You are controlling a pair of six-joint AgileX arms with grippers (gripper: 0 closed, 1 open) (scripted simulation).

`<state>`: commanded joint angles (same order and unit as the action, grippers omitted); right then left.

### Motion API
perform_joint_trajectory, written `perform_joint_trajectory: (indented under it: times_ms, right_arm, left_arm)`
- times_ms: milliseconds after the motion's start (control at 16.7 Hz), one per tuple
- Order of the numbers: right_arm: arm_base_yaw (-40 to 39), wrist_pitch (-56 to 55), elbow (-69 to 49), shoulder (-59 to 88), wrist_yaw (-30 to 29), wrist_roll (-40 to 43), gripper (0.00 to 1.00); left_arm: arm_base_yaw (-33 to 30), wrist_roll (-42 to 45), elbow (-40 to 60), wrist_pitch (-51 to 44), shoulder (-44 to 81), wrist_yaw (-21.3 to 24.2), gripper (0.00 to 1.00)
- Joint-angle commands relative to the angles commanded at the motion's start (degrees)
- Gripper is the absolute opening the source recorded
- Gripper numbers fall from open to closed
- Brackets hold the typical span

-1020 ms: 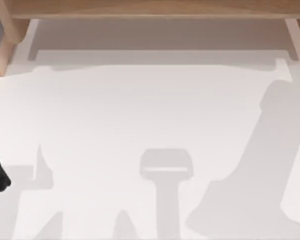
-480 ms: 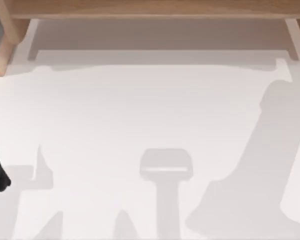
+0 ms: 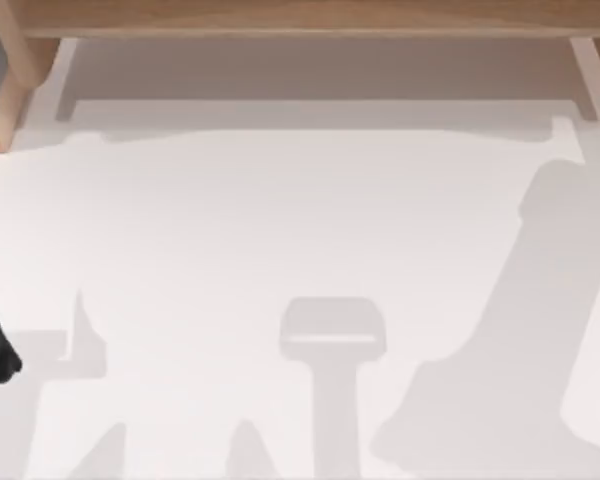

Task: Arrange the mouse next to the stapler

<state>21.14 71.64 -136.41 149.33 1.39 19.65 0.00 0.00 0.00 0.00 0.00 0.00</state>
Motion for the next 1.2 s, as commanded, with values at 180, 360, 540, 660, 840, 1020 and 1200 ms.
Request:
perform_joint_trajectory:
  times_ms: [180, 360, 540, 660, 840, 1020, 1200]
  right_arm:
    - [0.0, 0.0, 0.0, 0.0, 0.0, 0.0, 0.0]
    - [0.0, 0.0, 0.0, 0.0, 0.0, 0.0, 0.0]
    - [0.1, 0.0, 0.0, 0.0, 0.0, -0.1, 0.0]
    - [0.2, 0.5, -0.4, -1.4, 0.0, 0.4, 0.0]
    - [0.6, 1.5, 1.2, -5.5, -0.2, 2.1, 0.0]
    - [1.4, 1.0, 3.7, -11.7, -0.2, 4.3, 0.0]
    - [3.1, -0.7, 7.1, -19.1, -0.2, 6.6, 0.0]
  left_arm:
    - [0.0, 0.0, 0.0, 0.0, 0.0, 0.0, 1.0]
    - [0.0, 0.0, 0.0, 0.0, 0.0, 0.0, 1.0]
    - [0.0, 0.0, 0.0, 0.0, 0.0, 0.0, 1.0]
    - [0.0, 0.0, 0.0, 0.0, 0.0, 0.0, 1.0]
    - [0.0, 0.0, 0.0, 0.0, 0.0, 0.0, 1.0]
    - [0.0, 0.0, 0.0, 0.0, 0.0, 0.0, 1.0]
    - [0.0, 0.0, 0.0, 0.0, 0.0, 0.0, 1.0]
